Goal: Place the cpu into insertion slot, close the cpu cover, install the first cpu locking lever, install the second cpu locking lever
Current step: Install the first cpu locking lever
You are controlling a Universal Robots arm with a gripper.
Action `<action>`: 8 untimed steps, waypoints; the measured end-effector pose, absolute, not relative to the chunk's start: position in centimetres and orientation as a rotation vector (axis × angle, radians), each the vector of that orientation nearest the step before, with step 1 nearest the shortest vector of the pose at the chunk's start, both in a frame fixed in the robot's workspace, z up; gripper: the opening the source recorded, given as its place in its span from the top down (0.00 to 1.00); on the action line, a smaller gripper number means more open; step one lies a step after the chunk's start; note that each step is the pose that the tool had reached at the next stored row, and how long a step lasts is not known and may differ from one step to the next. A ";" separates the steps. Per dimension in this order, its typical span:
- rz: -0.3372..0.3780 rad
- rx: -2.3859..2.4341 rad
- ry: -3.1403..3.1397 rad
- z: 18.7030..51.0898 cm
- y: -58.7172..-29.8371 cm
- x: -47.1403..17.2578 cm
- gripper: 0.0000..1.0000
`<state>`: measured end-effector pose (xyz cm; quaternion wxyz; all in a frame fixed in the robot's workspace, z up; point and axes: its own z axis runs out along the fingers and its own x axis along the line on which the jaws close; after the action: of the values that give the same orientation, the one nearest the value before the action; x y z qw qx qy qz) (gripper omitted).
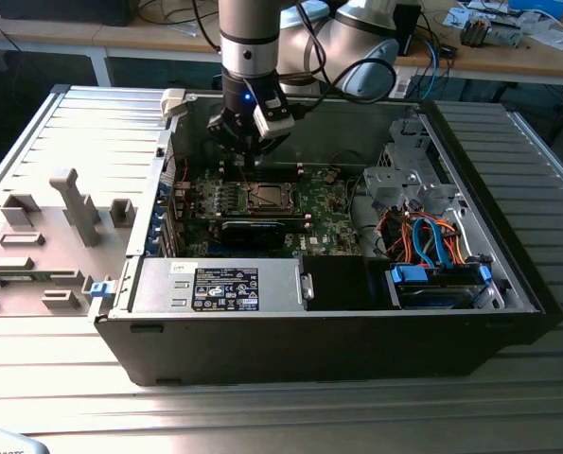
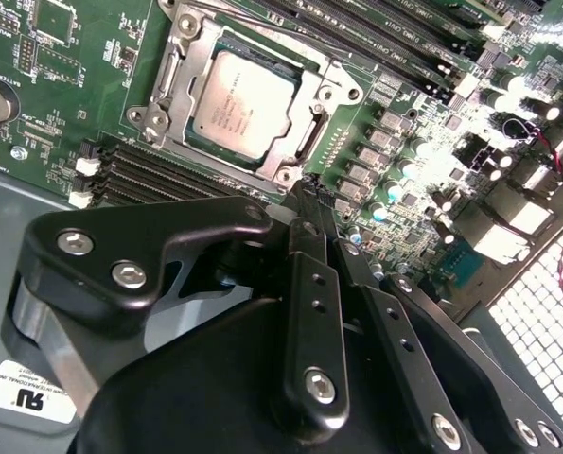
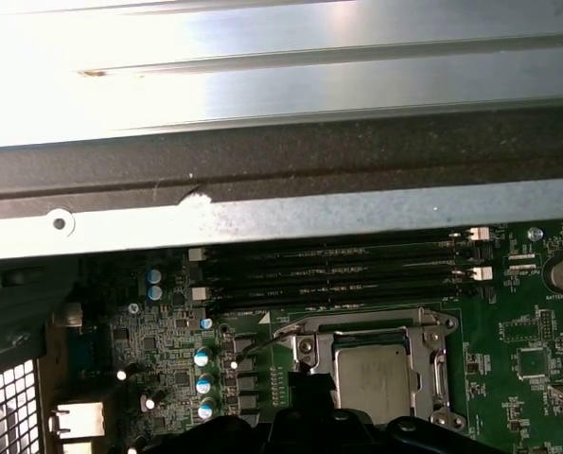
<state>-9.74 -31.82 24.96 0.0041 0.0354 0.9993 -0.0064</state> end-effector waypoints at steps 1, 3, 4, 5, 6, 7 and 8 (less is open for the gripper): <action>-0.020 0.111 3.131 25.0 -31.8 -9.8 0.89; -0.020 0.111 3.131 25.0 -31.8 -10.1 0.89; -0.020 0.111 3.131 25.0 -31.8 -10.2 0.89; -0.020 0.111 3.131 25.0 -31.8 -10.4 0.89; -0.020 0.111 3.131 25.0 -31.8 -10.6 0.89; -0.020 0.111 3.131 25.0 -31.8 -10.8 0.89; -0.020 0.111 3.131 25.0 -31.8 -10.9 0.89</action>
<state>-10.94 -31.82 24.96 0.0043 0.0353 0.9993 -0.0064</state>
